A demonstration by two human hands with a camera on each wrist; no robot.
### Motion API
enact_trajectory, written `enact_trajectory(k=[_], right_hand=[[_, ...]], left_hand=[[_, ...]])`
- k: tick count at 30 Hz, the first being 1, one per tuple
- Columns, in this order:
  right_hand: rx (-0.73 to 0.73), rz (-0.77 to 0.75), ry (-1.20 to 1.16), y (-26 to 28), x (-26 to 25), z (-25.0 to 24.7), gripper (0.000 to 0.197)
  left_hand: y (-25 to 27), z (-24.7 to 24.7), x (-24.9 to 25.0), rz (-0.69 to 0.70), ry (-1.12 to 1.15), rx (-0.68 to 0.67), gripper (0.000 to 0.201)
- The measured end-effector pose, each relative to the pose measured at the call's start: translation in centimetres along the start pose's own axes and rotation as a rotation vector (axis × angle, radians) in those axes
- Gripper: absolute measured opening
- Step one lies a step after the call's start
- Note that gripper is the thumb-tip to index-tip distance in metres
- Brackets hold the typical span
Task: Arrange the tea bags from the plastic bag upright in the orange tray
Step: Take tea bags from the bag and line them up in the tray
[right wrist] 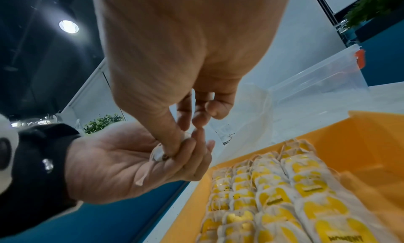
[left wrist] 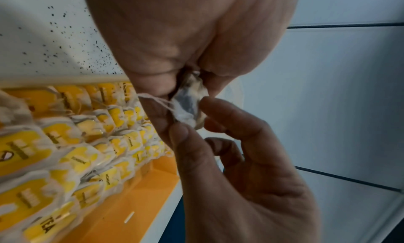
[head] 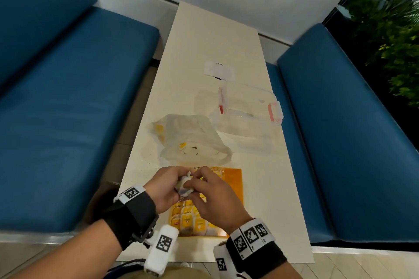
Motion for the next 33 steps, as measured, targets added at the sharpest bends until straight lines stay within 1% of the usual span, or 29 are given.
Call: enact_trajectory(k=[5,10,16,20,22,26,28,29,30,32,33], right_hand=[[0.058,-0.046,0.062,0.2,0.5,-0.1,0.018],[0.022,-0.098,0.062,0.0,0.4,-0.4,0.031],[0.078,-0.157,0.072,0.2,0.5,-0.6,0.030],[0.129,-0.143,0.011,0.1,-0.1,-1.3,0.031],[0.132,-0.093,-0.019,-0.1,-0.5,-2.1,0.026],[0.153,0.031,-0.036,-0.3,-1.5,-5.2,0.005],[0.203,0.074,-0.087,-0.2,-1.4,-6.6,0.003],[0.215,0.131,-0.117,-0.1,-1.0,-7.0,0.003],[0.185,0.218,-0.112,-0.1,-0.5,-7.0,0.003],[0.045,0.414,-0.037,0.0,0.7,-6.3,0.004],[0.013,0.479,-0.048,0.2,1.2,-5.9,0.005]], left_hand=[[0.2,0.4,0.3,-0.012,-0.015,-0.007,0.033],[0.7,0.9,0.4,-0.035,-0.036,-0.086,0.038],[0.4,0.7,0.5,-0.025,-0.053,-0.089,0.033],[0.1,0.4,0.0,0.016,-0.116,-0.056,0.029],[0.0,0.1,0.0,0.046,-0.139,-0.041,0.031],[0.2,-0.2,0.3,0.078,-0.200,-0.015,0.029],[0.3,-0.4,0.5,0.098,-0.265,-0.003,0.029],[0.3,-0.5,0.5,0.112,-0.303,0.004,0.029],[0.2,-0.5,0.5,0.129,-0.336,0.013,0.028],[0.0,-0.9,0.3,0.160,-0.388,0.030,0.028],[0.0,-0.9,0.2,0.172,-0.416,0.032,0.029]])
Point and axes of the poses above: each hand's wrist, its own y-axis away from the middle knuckle, its own z-axis out of the palm, x = y × z, the point moved 1 cm from there along -y, towards the middle knuckle, and after that the axes turned 14 degrees about -y, right-handed, at the moved point
